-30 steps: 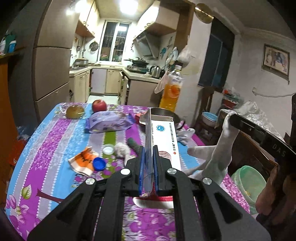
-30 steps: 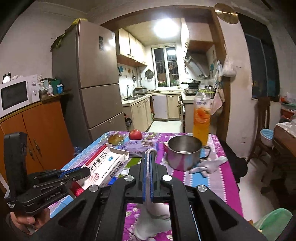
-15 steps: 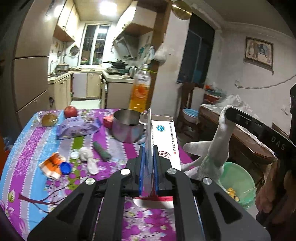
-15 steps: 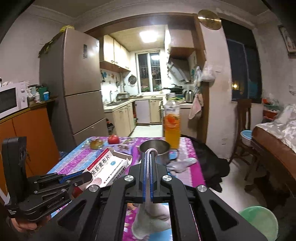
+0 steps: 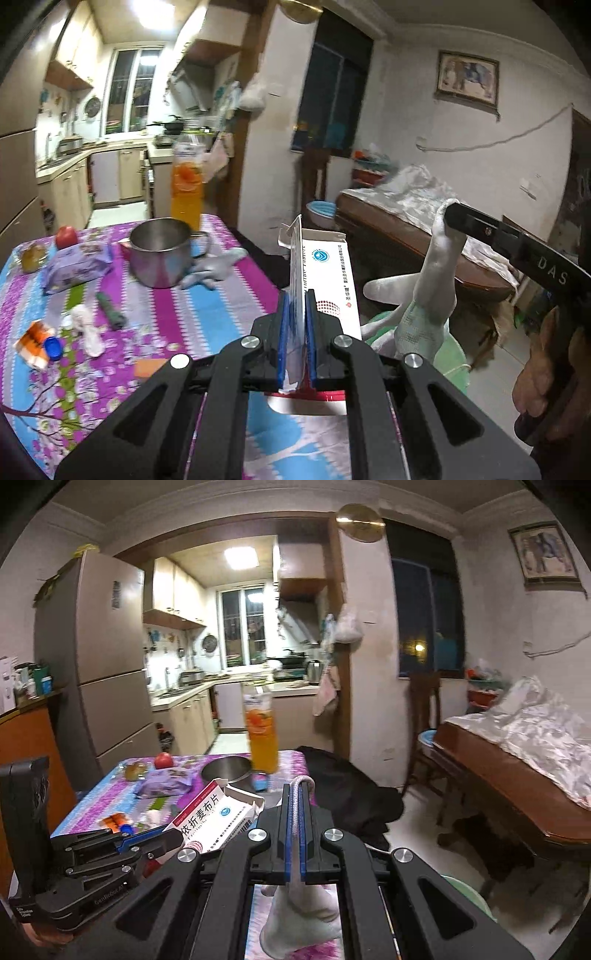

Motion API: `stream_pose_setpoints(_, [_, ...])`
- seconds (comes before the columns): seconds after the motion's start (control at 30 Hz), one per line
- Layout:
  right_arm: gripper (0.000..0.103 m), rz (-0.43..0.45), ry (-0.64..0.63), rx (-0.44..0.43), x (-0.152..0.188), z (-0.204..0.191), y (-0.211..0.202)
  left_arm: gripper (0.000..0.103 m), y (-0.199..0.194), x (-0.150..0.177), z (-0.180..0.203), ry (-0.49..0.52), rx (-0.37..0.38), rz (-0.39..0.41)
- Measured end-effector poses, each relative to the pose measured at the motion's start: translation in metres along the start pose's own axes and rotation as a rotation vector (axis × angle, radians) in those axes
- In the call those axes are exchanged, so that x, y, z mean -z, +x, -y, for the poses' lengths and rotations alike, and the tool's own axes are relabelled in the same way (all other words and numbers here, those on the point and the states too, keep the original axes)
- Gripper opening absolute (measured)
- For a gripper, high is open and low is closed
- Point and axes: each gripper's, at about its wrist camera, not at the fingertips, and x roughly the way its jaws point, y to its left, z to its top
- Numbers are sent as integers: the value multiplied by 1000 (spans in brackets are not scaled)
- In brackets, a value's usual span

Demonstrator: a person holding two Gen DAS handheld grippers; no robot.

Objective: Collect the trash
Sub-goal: 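Carry the medicine box and glove over the green bin with both tools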

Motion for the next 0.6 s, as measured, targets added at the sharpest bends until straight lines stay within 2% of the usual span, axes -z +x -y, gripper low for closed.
stream_pose_setpoints(0.37, [3, -56, 63, 167, 23, 107, -31, 7, 46, 6, 83, 84, 107, -60])
stream_pose_setpoints(0.6, [3, -138, 108, 210, 49, 154, -24, 7, 78, 19, 122, 126, 134, -120])
